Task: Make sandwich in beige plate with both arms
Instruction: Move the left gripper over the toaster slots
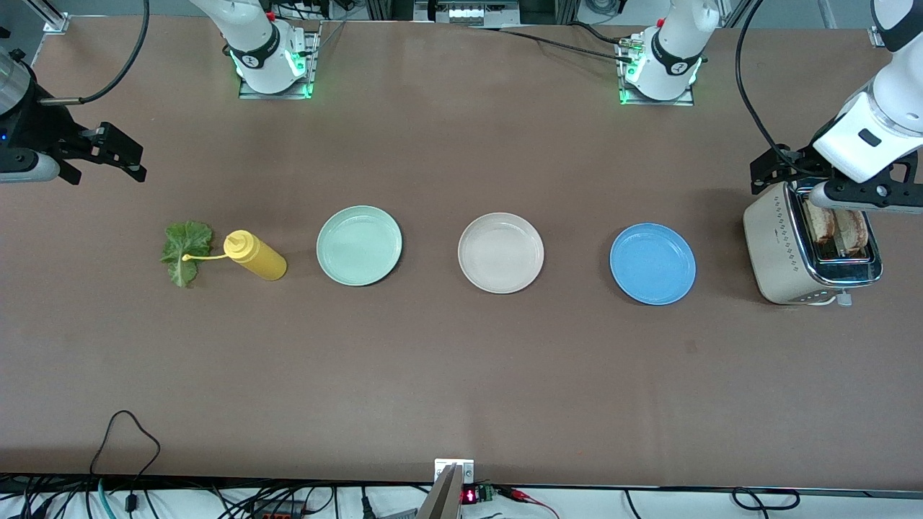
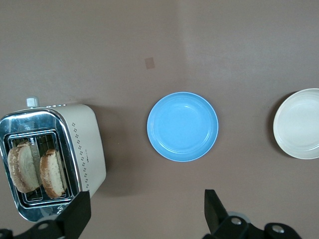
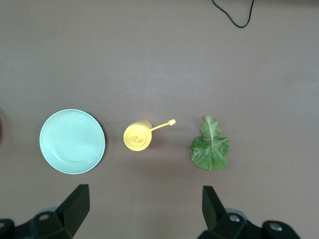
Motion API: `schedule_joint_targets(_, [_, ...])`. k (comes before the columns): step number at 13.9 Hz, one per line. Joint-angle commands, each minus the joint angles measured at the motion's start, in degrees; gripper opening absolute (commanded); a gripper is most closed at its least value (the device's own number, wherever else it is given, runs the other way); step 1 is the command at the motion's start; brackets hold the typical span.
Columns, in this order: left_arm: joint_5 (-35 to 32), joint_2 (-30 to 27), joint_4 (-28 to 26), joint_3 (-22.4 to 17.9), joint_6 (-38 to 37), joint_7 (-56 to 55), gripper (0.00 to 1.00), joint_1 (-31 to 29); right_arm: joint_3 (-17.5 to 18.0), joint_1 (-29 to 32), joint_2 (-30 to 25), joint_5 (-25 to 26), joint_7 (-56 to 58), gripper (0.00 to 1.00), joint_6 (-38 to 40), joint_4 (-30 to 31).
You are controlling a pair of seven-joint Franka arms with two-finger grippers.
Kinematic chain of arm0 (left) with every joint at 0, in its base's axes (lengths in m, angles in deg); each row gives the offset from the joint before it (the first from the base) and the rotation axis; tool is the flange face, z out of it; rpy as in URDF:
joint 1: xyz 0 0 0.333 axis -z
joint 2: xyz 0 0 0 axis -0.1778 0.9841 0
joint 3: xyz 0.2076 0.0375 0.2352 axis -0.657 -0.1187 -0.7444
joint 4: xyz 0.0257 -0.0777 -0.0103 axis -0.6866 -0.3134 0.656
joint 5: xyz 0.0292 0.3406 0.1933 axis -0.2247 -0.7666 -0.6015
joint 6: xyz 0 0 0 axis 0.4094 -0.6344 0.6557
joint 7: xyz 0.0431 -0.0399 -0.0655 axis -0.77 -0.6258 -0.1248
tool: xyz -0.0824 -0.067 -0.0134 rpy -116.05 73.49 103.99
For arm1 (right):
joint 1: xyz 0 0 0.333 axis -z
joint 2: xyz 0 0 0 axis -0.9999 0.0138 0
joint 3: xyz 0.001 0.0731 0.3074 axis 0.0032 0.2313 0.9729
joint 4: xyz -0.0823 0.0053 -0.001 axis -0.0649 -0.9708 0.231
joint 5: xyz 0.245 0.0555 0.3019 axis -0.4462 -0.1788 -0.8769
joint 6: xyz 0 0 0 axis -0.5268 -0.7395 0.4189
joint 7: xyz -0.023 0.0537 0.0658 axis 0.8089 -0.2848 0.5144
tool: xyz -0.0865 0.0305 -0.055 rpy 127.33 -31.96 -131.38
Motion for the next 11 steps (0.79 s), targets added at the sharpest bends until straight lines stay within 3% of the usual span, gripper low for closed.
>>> schedule_joint_targets(1, [0.48,-0.48,0.46,-0.26,-0.55,-0.56,1.00,0.16,0.65,0.29,0.10,0.87,-1.02,1.00,0.84,-0.71])
schedule_joint_targets(11, [0.57,-0.31,0.46,-0.88,-5.46,-1.18,1.00,0.08,0.74,0.29,0.10,0.87,-1.11,1.00,0.84,-0.71])
